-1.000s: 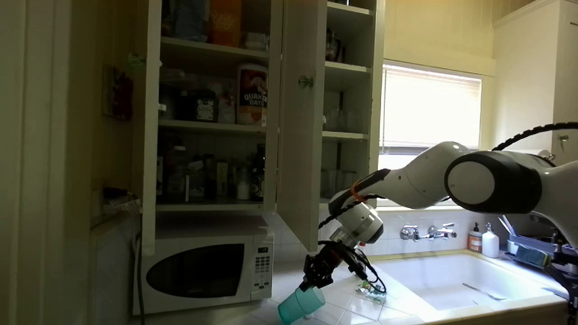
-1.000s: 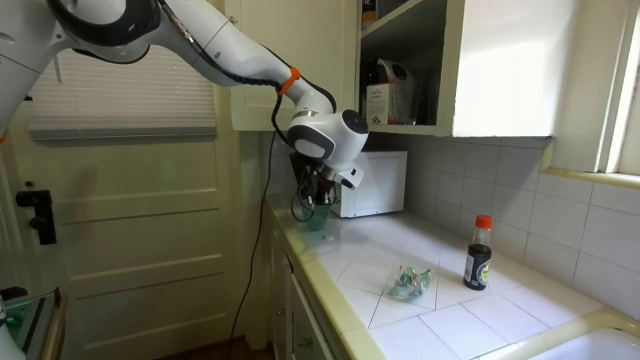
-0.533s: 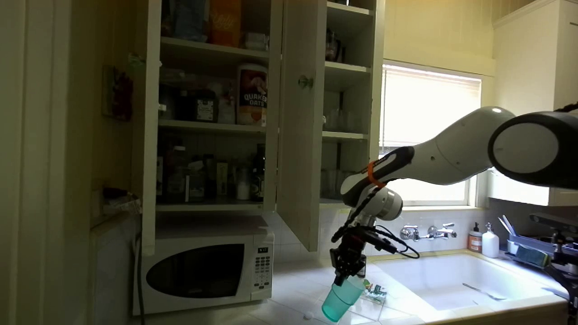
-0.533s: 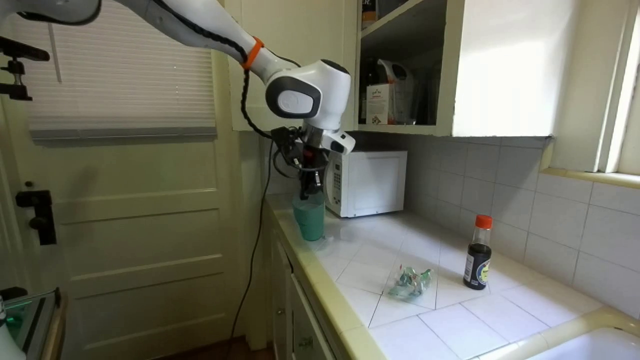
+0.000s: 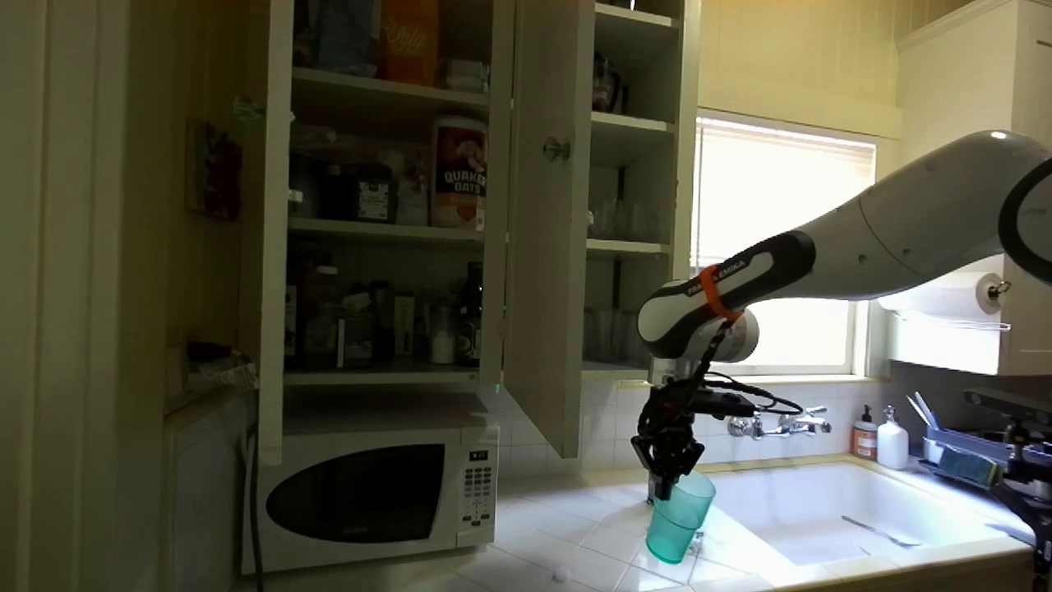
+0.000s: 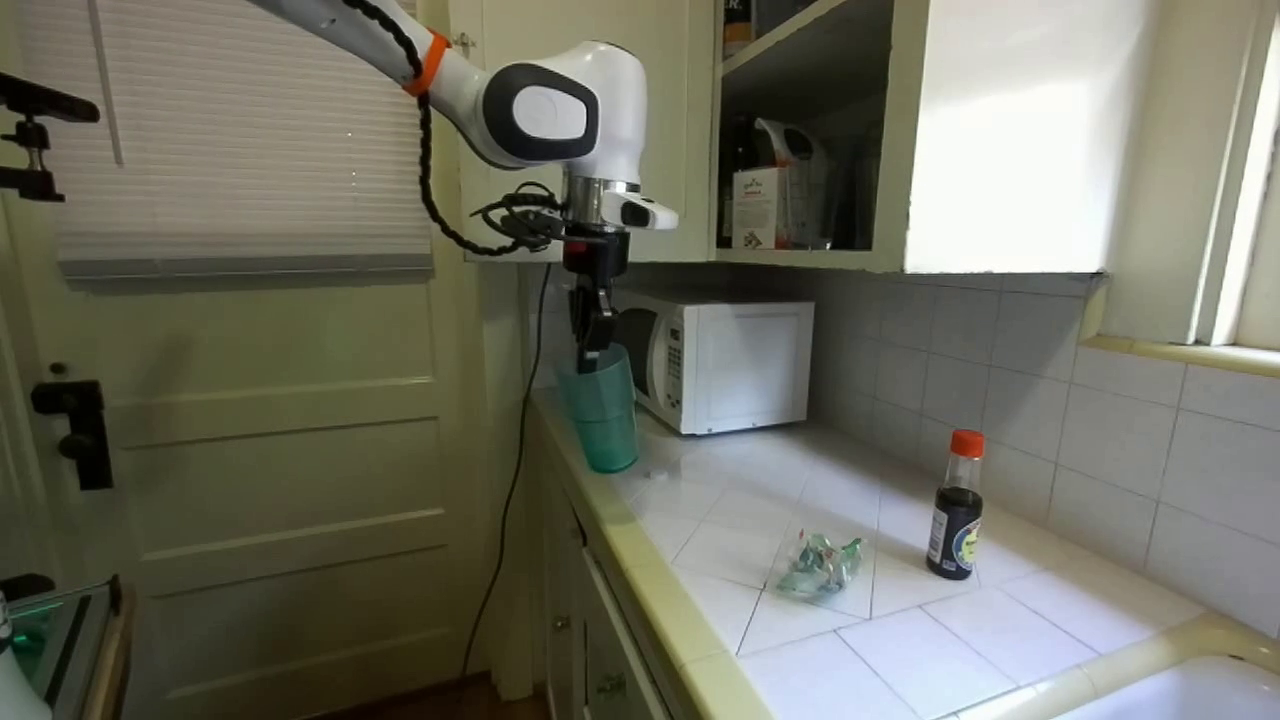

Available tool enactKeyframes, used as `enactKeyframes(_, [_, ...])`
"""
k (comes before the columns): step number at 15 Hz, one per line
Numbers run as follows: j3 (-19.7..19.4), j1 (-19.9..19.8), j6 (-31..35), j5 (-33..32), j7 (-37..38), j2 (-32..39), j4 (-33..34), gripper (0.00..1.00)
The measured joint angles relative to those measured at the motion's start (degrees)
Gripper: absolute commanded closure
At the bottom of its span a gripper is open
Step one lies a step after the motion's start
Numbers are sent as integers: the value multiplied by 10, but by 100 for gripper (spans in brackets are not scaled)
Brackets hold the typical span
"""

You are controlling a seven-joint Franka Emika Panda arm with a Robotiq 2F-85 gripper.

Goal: Open the cupboard then put the cup inside

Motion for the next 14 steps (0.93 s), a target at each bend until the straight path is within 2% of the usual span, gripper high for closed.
enactKeyframes(1, [0,0,0,0,0,3,0,98])
enactKeyframes(4, [0,0,0,-11,-7,8,1,98])
enactKeyframes(6, [-1,-1,-15,-64,-32,2,13,98])
enactKeyframes(9, [-5,-5,-80,-142,-78,-25,44,98])
enactKeyframes(14, [-6,-6,-160,-234,-204,-87,98,98])
